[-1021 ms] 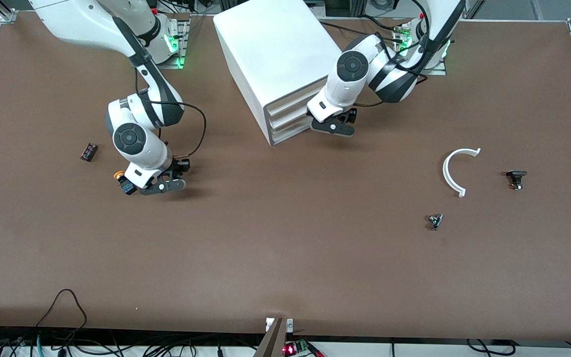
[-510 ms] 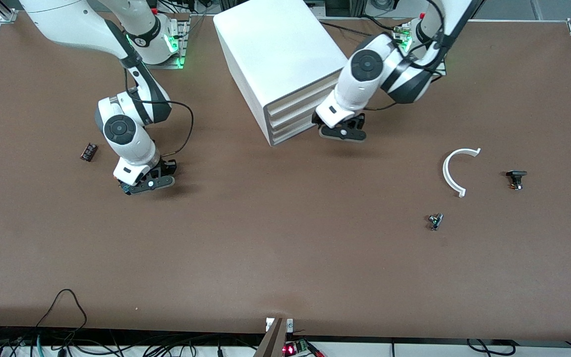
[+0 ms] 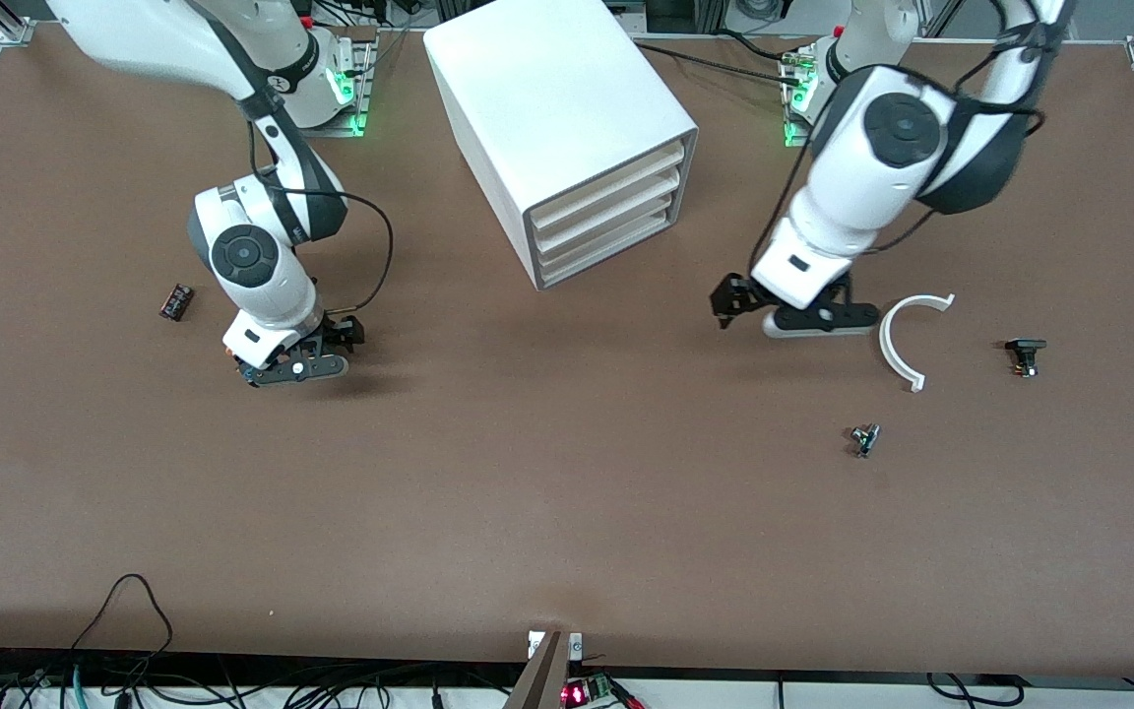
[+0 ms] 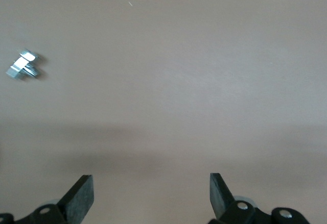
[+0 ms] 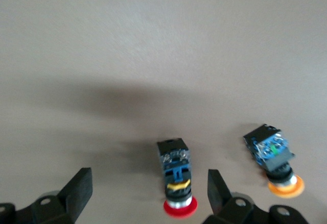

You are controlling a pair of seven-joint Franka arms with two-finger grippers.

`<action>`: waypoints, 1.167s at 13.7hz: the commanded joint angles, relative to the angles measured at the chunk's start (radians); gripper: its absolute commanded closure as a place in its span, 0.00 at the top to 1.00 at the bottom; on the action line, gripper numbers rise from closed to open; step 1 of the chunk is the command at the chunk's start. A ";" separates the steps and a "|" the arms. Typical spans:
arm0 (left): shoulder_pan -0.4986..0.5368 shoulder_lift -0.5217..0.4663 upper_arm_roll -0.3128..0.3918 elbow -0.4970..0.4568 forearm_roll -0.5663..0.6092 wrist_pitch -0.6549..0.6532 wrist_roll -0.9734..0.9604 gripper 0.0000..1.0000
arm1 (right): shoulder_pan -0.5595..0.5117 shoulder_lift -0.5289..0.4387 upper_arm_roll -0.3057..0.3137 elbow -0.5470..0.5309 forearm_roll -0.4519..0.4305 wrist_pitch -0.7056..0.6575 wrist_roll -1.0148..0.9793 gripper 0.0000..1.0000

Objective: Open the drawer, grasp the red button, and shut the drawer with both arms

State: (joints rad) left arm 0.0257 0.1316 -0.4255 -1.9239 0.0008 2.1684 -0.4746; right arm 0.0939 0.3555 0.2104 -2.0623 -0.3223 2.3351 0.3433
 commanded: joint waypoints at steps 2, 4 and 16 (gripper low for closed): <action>-0.004 -0.044 0.096 0.185 0.028 -0.330 0.238 1.00 | -0.008 -0.076 0.038 0.161 0.069 -0.264 0.025 1.00; -0.004 -0.072 0.134 0.246 0.030 -0.485 0.336 1.00 | -0.008 -0.078 0.037 0.314 0.133 -0.406 0.022 1.00; -0.007 -0.066 0.295 0.365 0.021 -0.656 0.562 1.00 | -0.129 -0.164 -0.162 0.580 0.181 -0.634 -0.223 1.00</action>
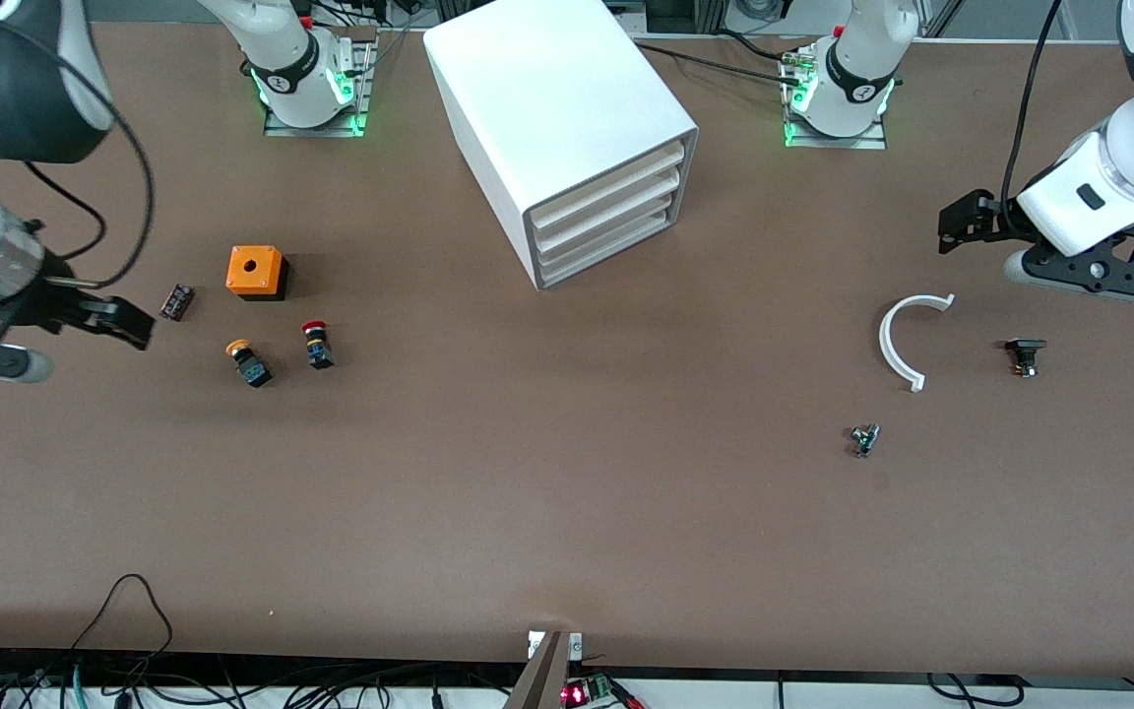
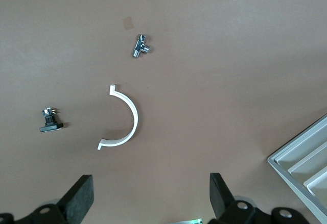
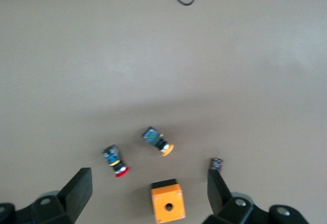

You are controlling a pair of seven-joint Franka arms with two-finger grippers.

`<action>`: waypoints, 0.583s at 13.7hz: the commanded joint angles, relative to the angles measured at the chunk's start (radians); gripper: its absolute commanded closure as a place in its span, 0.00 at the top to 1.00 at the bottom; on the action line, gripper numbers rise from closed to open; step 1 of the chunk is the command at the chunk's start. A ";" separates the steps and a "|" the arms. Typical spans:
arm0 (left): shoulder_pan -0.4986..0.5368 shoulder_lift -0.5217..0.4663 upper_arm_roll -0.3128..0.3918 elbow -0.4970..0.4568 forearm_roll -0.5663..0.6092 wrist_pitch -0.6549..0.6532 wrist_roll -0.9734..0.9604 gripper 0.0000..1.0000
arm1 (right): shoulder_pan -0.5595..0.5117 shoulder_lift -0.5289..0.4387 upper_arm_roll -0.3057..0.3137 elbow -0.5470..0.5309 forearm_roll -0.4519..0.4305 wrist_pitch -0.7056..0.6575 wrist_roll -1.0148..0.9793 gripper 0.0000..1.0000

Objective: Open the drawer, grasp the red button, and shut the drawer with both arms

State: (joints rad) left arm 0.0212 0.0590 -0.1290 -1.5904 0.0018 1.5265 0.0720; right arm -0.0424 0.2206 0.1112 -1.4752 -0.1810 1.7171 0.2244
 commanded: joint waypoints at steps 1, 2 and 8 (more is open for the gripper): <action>-0.004 0.007 -0.001 0.030 0.020 -0.013 0.009 1.00 | 0.028 -0.033 -0.129 -0.005 0.085 -0.019 -0.173 1.00; -0.004 0.007 -0.003 0.030 0.020 -0.009 0.009 1.00 | 0.054 -0.046 -0.190 0.000 0.119 -0.043 -0.219 1.00; -0.003 0.010 0.000 0.029 0.020 -0.006 0.006 1.00 | 0.058 -0.104 -0.159 0.004 0.121 -0.165 -0.220 1.00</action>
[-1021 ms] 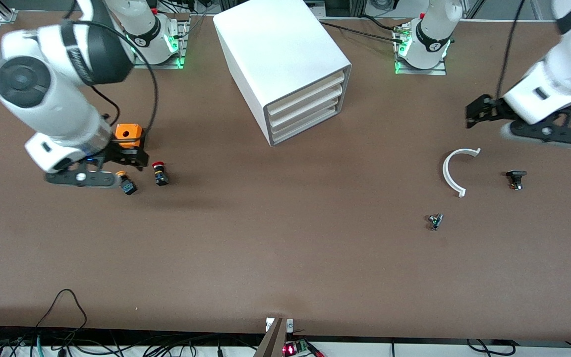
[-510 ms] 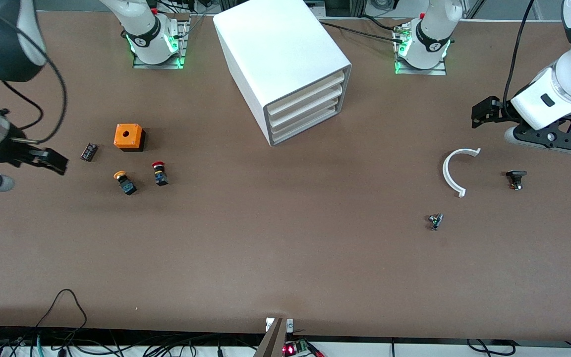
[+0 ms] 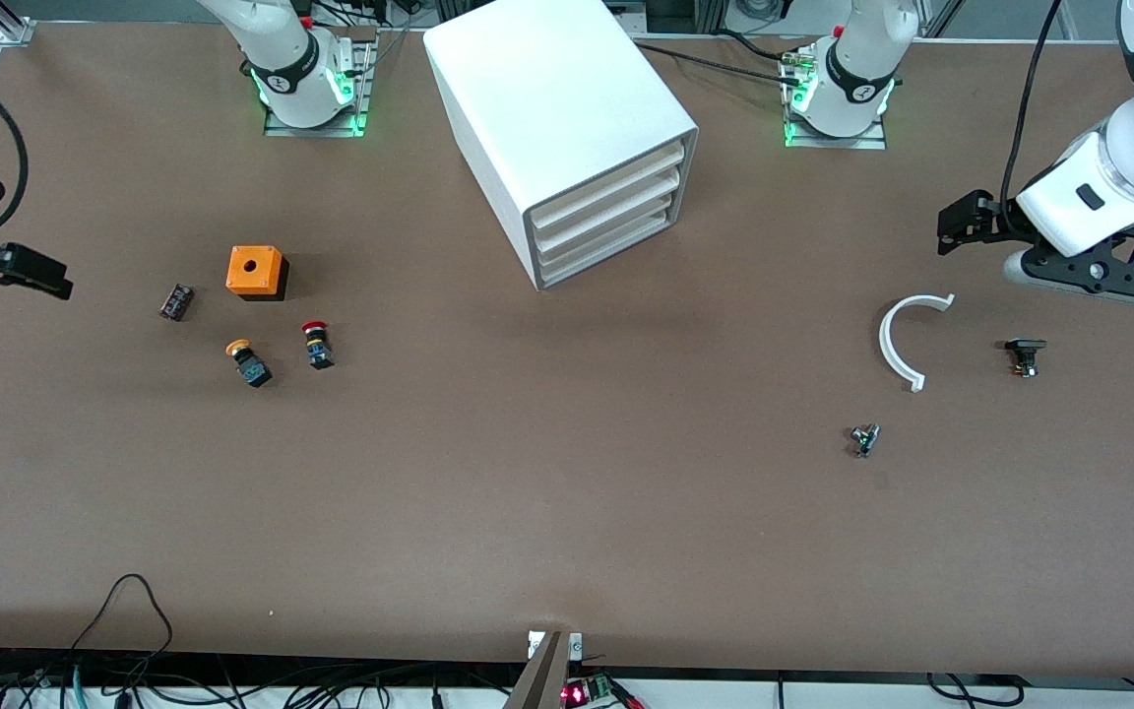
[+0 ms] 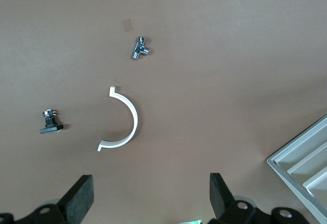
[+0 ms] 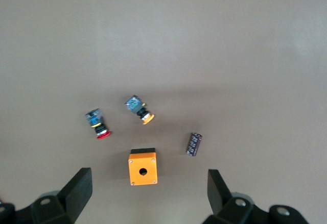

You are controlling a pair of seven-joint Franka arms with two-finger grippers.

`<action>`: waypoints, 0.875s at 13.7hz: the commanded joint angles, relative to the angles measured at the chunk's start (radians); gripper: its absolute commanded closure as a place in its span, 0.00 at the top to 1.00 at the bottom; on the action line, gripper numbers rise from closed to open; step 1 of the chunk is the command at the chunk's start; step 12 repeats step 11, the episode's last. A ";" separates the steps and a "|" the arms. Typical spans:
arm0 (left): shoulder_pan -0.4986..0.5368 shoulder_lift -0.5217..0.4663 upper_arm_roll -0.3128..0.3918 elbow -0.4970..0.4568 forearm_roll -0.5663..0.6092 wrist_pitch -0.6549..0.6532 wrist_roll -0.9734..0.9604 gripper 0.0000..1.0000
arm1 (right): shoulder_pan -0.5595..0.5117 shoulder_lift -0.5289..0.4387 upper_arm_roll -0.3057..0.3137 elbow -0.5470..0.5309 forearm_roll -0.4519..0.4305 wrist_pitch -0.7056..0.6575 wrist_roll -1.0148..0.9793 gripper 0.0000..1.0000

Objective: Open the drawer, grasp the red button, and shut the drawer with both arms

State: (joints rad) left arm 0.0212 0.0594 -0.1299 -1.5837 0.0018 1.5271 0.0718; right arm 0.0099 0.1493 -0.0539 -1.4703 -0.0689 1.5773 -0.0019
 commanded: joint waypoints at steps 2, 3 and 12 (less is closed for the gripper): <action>-0.003 0.010 0.001 0.025 0.018 -0.007 0.006 1.00 | 0.005 -0.051 0.006 -0.008 0.017 -0.036 0.039 1.00; -0.003 0.010 0.001 0.025 0.018 -0.005 0.006 1.00 | 0.004 -0.063 0.005 -0.022 0.018 -0.036 0.055 1.00; -0.004 0.007 -0.007 0.028 0.021 -0.007 0.005 1.00 | 0.002 -0.094 -0.017 -0.054 0.017 -0.031 -0.003 1.00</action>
